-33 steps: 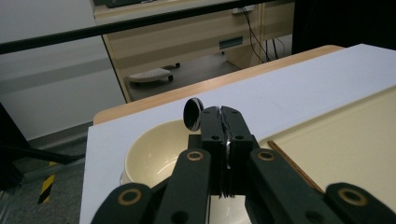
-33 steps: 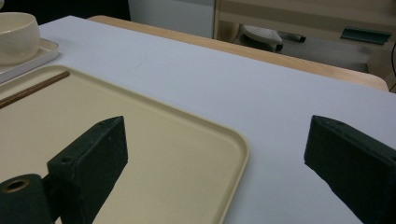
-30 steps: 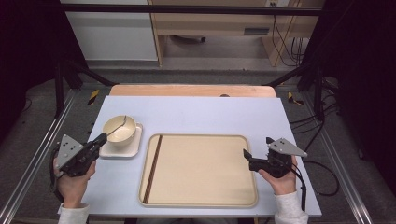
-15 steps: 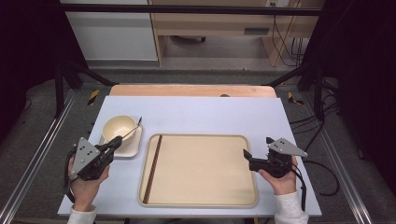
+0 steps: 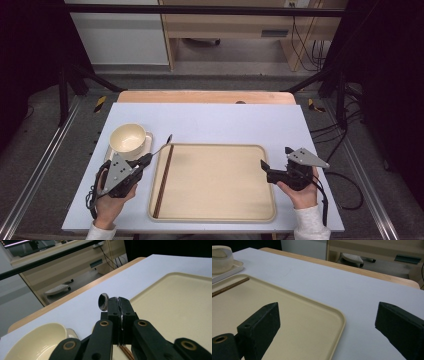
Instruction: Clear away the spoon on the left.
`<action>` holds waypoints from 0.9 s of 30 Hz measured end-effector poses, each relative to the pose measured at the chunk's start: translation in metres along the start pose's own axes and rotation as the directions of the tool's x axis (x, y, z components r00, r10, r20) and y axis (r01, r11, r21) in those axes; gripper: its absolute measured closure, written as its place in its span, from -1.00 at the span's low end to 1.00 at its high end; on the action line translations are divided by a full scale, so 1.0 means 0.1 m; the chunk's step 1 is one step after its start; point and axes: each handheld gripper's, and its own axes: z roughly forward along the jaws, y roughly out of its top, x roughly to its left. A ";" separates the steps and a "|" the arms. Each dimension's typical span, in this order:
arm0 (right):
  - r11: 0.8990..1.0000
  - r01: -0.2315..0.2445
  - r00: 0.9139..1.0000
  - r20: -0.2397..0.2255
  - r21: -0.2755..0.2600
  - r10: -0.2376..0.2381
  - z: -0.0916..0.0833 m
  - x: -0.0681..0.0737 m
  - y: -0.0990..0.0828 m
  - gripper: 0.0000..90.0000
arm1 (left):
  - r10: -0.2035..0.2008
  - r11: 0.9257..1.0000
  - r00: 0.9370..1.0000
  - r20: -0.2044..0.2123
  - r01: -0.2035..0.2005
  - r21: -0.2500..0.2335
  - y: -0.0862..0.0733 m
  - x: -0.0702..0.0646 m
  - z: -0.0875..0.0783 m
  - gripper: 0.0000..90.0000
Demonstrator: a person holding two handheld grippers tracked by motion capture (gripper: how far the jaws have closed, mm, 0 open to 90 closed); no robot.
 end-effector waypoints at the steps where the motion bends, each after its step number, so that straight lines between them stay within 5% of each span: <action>1: 1.000 -0.001 1.000 0.000 0.001 0.001 0.00 0.00 0.00 -0.86 | 0.005 1.000 1.000 0.006 -0.005 0.003 0.00 -0.02 0.01 0.97; 16: 1.000 -0.001 1.000 0.001 0.000 0.001 0.00 0.00 0.00 -0.86 | 0.060 0.996 0.997 0.051 -0.063 0.059 -0.05 -0.23 0.20 0.97; 27: 1.000 0.001 1.000 0.000 0.008 -0.001 0.01 0.00 0.00 -0.86 | 0.100 0.986 0.994 0.050 -0.106 0.131 -0.19 -0.29 0.38 0.97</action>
